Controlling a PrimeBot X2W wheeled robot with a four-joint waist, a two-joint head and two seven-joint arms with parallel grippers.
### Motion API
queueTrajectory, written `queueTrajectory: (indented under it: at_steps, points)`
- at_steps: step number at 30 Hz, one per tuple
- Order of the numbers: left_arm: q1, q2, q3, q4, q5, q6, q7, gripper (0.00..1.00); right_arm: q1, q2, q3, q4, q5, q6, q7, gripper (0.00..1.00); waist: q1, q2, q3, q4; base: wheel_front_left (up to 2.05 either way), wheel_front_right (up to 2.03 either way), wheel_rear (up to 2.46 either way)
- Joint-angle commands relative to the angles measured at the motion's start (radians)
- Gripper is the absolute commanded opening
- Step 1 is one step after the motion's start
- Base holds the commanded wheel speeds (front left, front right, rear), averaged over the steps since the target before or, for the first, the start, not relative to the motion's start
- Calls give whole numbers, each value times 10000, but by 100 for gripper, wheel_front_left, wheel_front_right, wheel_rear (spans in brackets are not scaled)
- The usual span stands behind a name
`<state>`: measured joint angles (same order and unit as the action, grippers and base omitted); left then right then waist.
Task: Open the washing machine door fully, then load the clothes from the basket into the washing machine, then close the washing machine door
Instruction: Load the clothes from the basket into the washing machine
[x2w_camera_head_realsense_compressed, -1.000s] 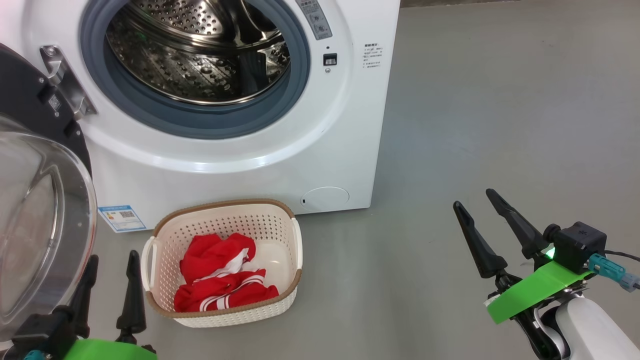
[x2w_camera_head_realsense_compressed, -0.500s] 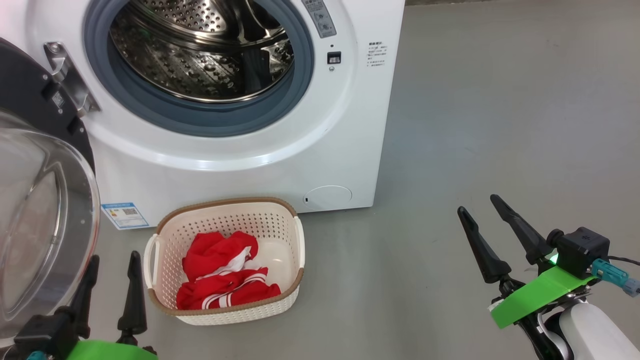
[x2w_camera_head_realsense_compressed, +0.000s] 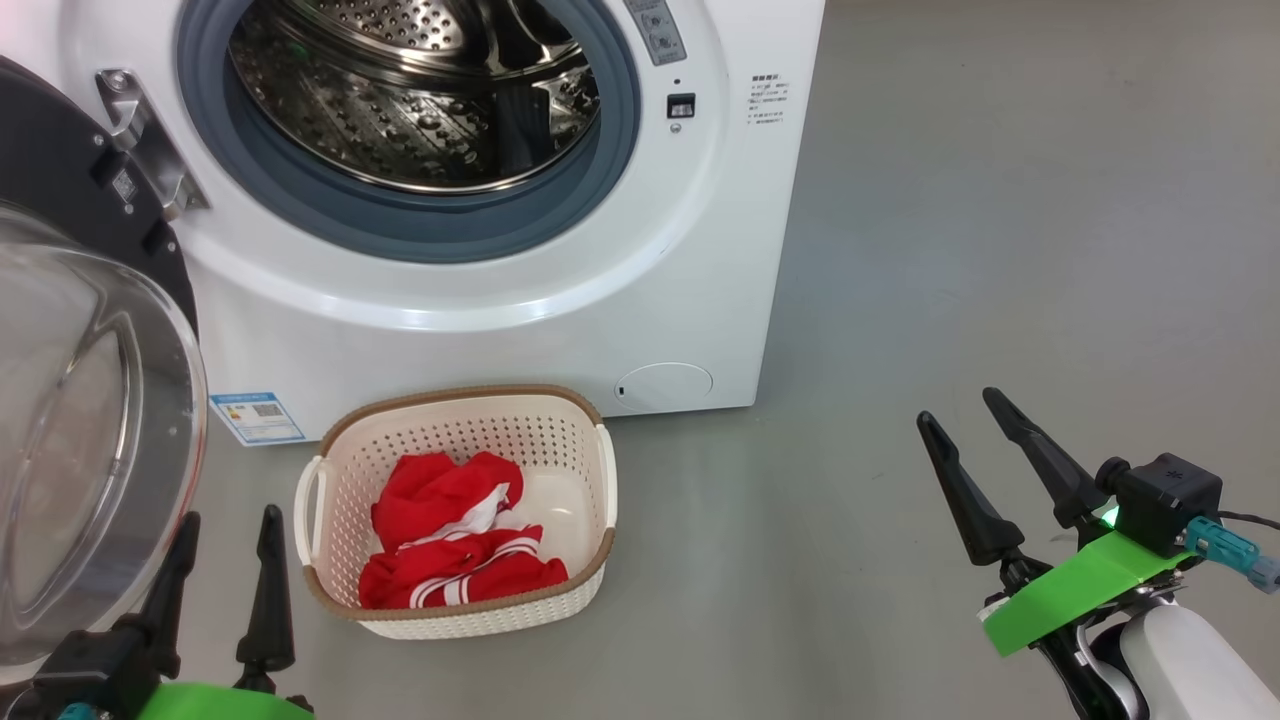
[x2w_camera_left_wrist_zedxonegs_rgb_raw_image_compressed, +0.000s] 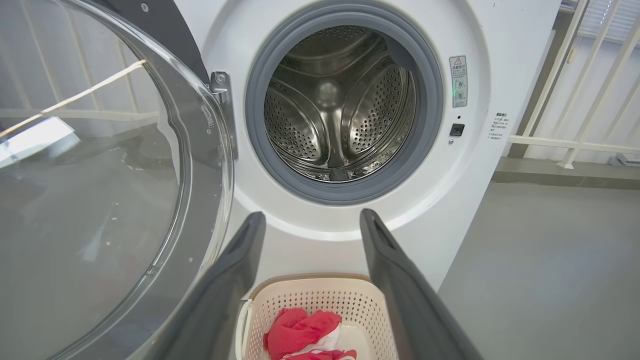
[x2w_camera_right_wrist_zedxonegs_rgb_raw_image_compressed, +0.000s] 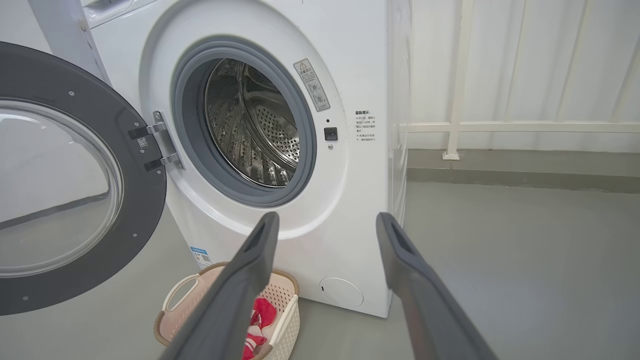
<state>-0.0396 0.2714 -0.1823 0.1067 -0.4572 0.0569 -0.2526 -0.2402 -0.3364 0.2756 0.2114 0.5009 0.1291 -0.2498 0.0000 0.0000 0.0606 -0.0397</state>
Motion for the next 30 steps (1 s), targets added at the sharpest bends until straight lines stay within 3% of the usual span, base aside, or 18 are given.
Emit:
queueTrajectory:
  at_steps: [1, 30]
  points:
    - [-241, 180, 426, -191, 126, -44, -91, 100, 12, -89, 111, -250, -100, 16, -120, 100, 0, 0, 6, 17, 20, -20, 0]
    - [-358, 89, 564, -215, 175, -164, -91, 100, -75, -59, 71, -292, -112, 16, -120, 100, 0, 0, 192, 101, 102, -102, 0]
